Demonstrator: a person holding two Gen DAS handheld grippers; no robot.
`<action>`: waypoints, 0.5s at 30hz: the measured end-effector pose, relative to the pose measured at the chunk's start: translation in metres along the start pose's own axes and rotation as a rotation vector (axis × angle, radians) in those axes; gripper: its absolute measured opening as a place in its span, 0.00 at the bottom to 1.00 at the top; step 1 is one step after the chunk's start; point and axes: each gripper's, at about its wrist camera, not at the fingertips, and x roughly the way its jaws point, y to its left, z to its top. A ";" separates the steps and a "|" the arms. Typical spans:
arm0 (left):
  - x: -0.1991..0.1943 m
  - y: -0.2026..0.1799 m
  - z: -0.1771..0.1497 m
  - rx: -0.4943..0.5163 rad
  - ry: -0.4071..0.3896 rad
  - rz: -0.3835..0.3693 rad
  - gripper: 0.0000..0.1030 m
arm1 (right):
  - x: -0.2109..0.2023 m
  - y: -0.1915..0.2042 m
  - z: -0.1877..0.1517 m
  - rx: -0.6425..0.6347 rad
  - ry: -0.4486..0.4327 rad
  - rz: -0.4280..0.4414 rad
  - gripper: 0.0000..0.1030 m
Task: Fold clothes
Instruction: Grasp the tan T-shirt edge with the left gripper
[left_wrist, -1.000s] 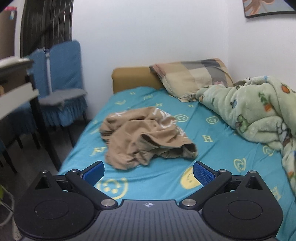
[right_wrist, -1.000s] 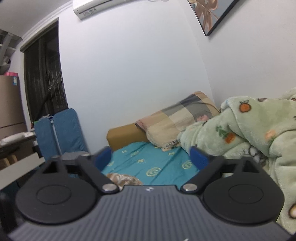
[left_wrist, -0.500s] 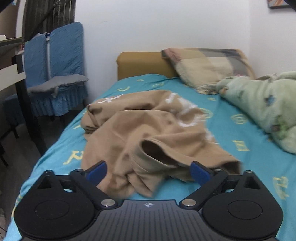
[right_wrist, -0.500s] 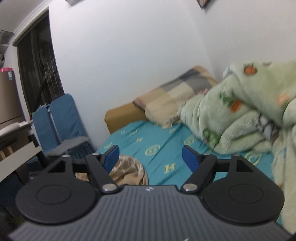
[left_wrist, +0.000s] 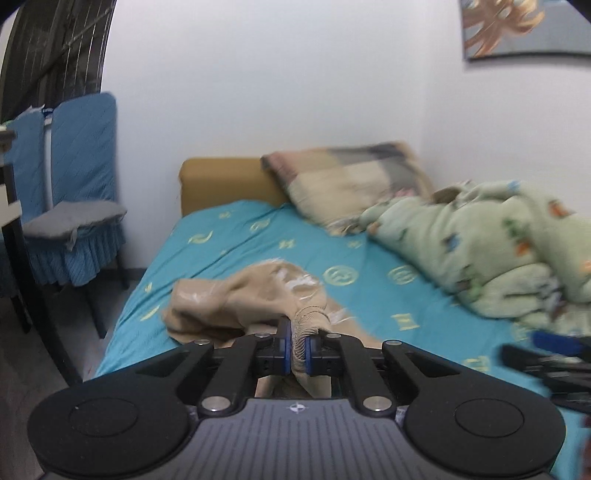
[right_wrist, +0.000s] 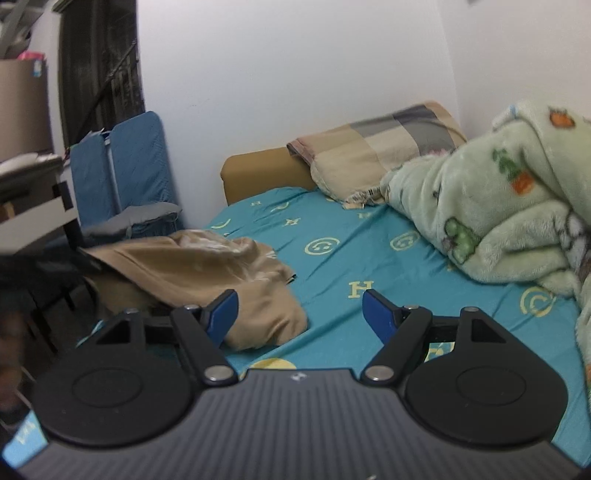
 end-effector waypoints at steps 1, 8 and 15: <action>-0.015 -0.003 0.001 -0.007 -0.003 -0.016 0.06 | -0.004 0.003 0.000 -0.012 -0.002 0.001 0.74; -0.121 -0.011 -0.020 -0.064 -0.064 -0.097 0.06 | -0.045 0.028 0.006 -0.076 -0.023 0.028 0.74; -0.161 0.008 -0.055 -0.177 -0.068 -0.115 0.07 | -0.069 0.088 -0.017 -0.220 0.072 0.213 0.74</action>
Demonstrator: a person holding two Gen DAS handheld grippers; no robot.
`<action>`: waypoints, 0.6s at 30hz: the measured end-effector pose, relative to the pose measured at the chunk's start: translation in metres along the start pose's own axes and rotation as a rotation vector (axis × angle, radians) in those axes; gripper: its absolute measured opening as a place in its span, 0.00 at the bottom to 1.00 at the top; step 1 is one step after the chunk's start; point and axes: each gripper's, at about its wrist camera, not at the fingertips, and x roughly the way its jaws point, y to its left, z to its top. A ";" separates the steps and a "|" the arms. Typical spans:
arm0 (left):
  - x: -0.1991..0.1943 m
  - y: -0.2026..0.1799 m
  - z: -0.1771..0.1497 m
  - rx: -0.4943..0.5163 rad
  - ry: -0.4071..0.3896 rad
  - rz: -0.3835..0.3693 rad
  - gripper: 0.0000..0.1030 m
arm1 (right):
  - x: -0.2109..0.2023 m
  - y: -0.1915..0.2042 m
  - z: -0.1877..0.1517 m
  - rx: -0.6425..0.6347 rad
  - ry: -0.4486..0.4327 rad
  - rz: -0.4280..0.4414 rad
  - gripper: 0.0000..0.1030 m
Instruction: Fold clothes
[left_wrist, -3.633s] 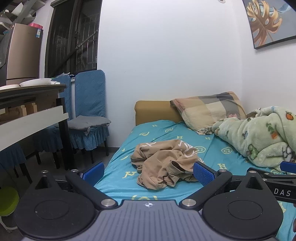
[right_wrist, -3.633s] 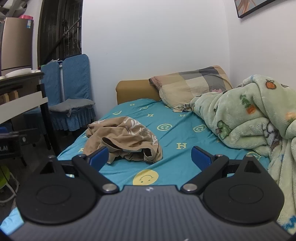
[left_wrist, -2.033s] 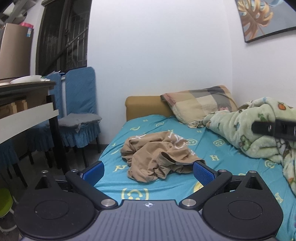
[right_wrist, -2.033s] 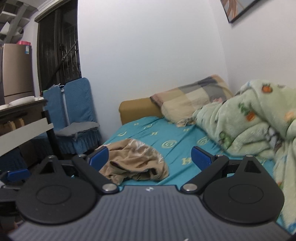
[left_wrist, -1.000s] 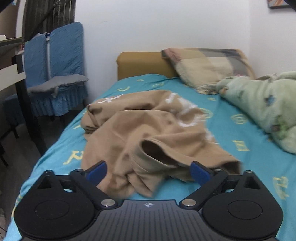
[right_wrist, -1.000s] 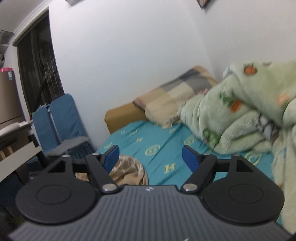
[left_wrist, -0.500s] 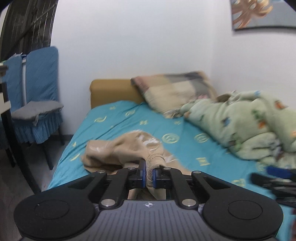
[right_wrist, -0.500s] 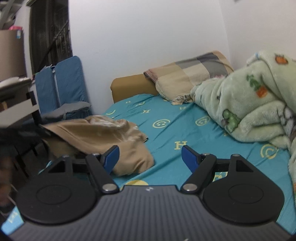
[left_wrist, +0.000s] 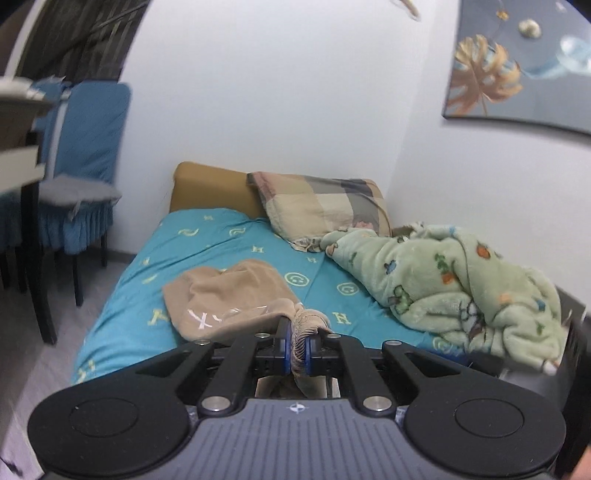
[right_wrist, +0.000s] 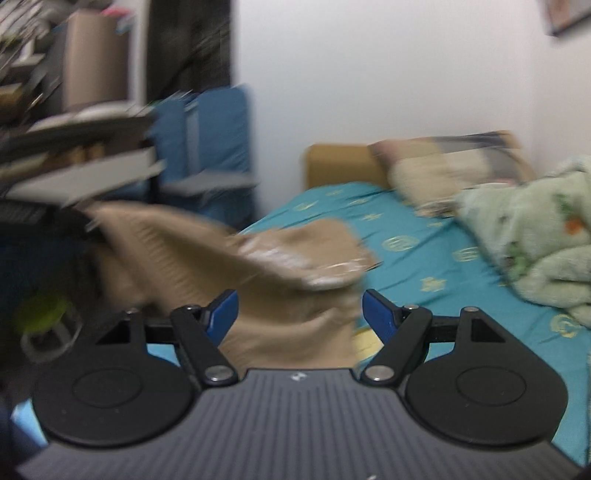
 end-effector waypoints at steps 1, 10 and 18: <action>-0.001 0.004 -0.001 -0.013 -0.005 0.001 0.07 | 0.006 0.011 -0.004 -0.033 0.027 0.031 0.73; 0.024 0.007 -0.002 -0.002 0.027 -0.001 0.08 | 0.055 0.006 -0.019 0.020 0.110 -0.071 0.73; 0.035 -0.004 -0.008 0.017 0.050 -0.034 0.08 | 0.047 -0.065 -0.014 0.351 0.123 -0.270 0.74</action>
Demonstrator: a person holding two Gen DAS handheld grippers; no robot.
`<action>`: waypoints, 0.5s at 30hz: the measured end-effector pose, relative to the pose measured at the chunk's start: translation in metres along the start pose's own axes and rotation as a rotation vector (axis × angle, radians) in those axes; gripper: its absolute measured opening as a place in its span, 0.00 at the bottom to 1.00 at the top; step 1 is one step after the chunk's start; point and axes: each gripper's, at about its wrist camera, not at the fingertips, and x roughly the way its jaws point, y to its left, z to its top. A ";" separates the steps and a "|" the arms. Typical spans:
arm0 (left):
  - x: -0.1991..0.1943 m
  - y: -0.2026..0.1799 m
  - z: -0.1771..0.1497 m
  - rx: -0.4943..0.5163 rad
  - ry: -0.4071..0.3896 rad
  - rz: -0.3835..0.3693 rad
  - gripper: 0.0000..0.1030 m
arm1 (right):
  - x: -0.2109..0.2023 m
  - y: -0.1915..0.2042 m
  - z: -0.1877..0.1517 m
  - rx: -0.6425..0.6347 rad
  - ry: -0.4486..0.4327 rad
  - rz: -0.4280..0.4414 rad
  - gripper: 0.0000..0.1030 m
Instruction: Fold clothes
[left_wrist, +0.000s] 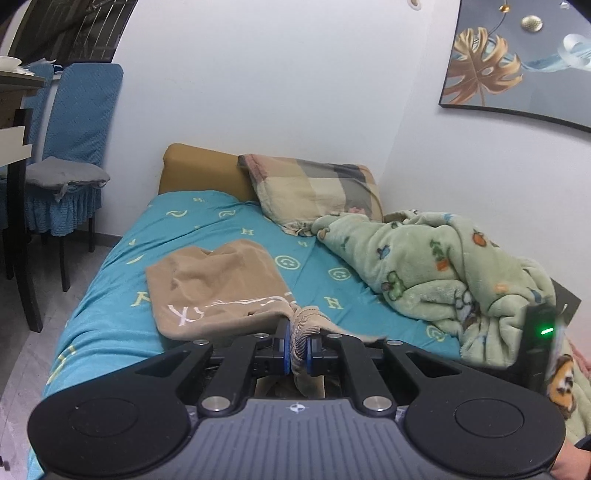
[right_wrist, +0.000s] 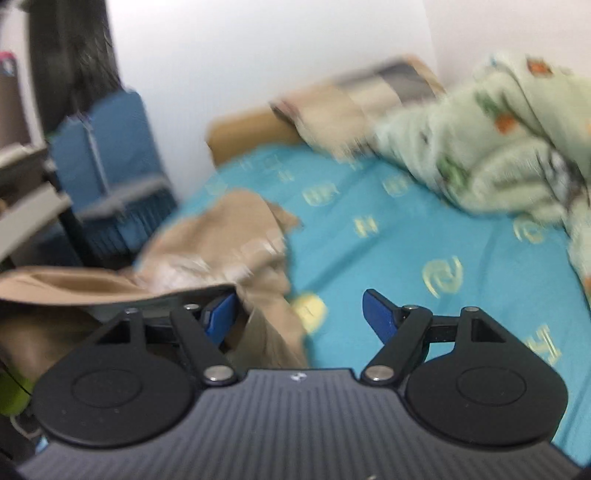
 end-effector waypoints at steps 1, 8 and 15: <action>-0.001 0.001 0.001 -0.008 -0.004 0.000 0.07 | 0.010 0.000 -0.002 -0.020 0.065 -0.034 0.73; -0.010 0.017 0.002 -0.123 0.011 -0.005 0.08 | -0.006 -0.011 0.003 -0.006 -0.033 -0.126 0.73; 0.003 0.033 -0.011 -0.252 0.140 -0.088 0.09 | -0.087 0.003 0.023 -0.148 -0.496 -0.158 0.73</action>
